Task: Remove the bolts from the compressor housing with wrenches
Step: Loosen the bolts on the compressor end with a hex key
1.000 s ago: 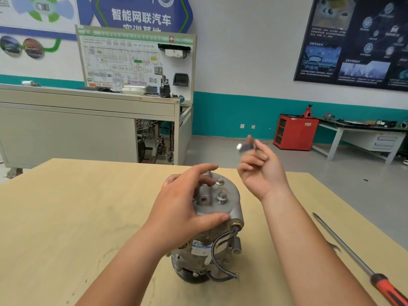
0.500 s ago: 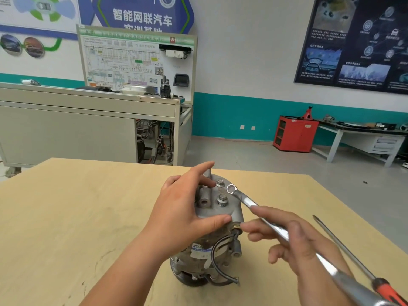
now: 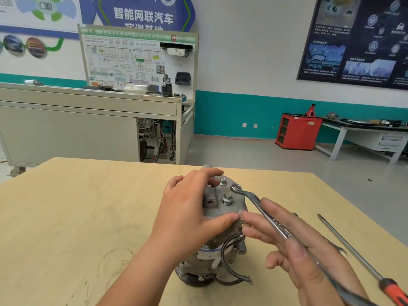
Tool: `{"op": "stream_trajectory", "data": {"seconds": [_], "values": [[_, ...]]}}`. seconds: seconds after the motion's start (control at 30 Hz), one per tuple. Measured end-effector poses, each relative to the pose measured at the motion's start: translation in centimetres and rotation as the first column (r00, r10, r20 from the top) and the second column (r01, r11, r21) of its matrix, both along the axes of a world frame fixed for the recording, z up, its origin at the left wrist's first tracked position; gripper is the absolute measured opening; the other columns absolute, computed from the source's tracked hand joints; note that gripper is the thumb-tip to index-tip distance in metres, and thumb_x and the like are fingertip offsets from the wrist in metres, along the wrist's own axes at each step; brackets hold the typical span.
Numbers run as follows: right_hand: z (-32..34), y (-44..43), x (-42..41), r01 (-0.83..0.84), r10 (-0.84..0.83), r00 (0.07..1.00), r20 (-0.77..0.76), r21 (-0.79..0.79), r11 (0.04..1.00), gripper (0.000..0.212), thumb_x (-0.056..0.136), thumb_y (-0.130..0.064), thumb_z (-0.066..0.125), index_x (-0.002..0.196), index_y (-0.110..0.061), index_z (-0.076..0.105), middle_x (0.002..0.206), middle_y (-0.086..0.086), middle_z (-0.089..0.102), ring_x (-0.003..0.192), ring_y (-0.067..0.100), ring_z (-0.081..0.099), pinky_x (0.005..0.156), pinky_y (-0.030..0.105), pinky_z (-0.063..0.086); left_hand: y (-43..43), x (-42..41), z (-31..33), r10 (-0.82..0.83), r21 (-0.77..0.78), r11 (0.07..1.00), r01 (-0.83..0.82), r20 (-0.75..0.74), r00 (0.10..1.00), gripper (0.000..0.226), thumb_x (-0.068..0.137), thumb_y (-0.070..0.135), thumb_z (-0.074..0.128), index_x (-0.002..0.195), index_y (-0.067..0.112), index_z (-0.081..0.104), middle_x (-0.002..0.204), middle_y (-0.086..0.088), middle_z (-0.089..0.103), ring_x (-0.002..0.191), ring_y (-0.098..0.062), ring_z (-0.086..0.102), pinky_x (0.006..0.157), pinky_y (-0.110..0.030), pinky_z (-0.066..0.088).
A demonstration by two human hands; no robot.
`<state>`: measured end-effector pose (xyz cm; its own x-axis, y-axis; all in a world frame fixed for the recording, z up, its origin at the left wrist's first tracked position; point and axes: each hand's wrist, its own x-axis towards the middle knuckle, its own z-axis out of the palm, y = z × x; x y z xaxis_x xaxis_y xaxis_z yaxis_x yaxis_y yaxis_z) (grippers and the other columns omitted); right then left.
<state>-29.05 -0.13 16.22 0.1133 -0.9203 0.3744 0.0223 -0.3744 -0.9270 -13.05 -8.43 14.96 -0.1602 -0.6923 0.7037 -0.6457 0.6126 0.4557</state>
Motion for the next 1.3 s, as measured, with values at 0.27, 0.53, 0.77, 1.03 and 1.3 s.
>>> {"op": "stream_trajectory", "data": {"seconds": [0.27, 0.53, 0.77, 1.03, 1.3], "values": [[0.9, 0.4, 0.9, 0.05, -0.055, 0.997, -0.059, -0.082, 0.995, 0.084, 0.044, -0.089, 0.057, 0.102, -0.028, 0.065, 0.09, -0.012, 0.074, 0.081, 0.006, 0.071, 0.057, 0.003, 0.045, 0.1, -0.2, 0.0, -0.001, -0.024, 1.0, 0.002, 0.03, 1.0, 0.049, 0.066, 0.069, 0.056, 0.105, 0.038, 0.062, 0.101, 0.017, 0.057, 0.099, 0.022, 0.034, 0.097, -0.028, 0.029], [-0.4, -0.4, -0.9, -0.034, 0.035, 0.999, -0.01, 0.069, 0.997, 0.1, 0.029, -0.089, 0.063, 0.1, -0.019, 0.068, 0.089, 0.0, 0.075, 0.073, 0.018, 0.072, 0.049, 0.01, 0.047, 0.2, -0.3, 0.1, -0.002, -0.032, 0.999, 0.003, 0.046, 0.999, 0.05, 0.065, 0.068, 0.053, 0.099, 0.035, 0.067, 0.098, 0.015, 0.056, 0.094, 0.01, 0.04, 0.095, -0.026, 0.026], [-1.9, -5.0, -1.2, 0.217, -0.188, 0.924, 0.333, -0.053, 0.975, 0.039, 0.07, -0.056, 0.067, 0.088, -0.022, 0.07, 0.056, 0.001, 0.063, 0.047, 0.006, 0.05, 0.041, 0.012, 0.037, 0.1, -0.1, 0.4, 0.003, 0.014, 1.0, -0.004, 0.073, 0.997, 0.043, 0.064, 0.065, 0.063, 0.096, 0.037, 0.064, 0.099, 0.017, 0.054, 0.091, 0.011, 0.036, 0.09, -0.007, 0.017], [3.0, -17.5, 1.4, 0.183, -0.159, 0.94, -0.303, 0.051, 0.982, 0.028, 0.092, -0.036, 0.053, 0.075, -0.019, 0.067, 0.038, -0.013, 0.041, 0.038, 0.001, 0.036, 0.039, 0.012, 0.031, 0.2, -0.1, 0.7, 0.004, 0.017, 1.0, -0.006, 0.087, 0.996, 0.037, 0.067, 0.057, 0.071, 0.09, 0.032, 0.058, 0.103, 0.012, 0.057, 0.096, -0.006, 0.044, 0.091, -0.025, 0.025], [2.7, -17.3, 1.8, -0.239, 0.045, 0.736, 0.676, 0.198, 0.951, 0.025, 0.097, -0.026, 0.044, 0.075, -0.016, 0.052, 0.041, -0.008, 0.037, 0.033, 0.003, 0.033, 0.033, 0.015, 0.031, 0.2, 0.0, 0.5, -0.006, 0.048, 0.999, 0.002, 0.066, 0.998, 0.08, 0.067, 0.054, 0.076, 0.123, 0.061, 0.02, 0.104, 0.029, 0.049, 0.098, 0.031, 0.029, 0.091, -0.017, 0.02]]}}
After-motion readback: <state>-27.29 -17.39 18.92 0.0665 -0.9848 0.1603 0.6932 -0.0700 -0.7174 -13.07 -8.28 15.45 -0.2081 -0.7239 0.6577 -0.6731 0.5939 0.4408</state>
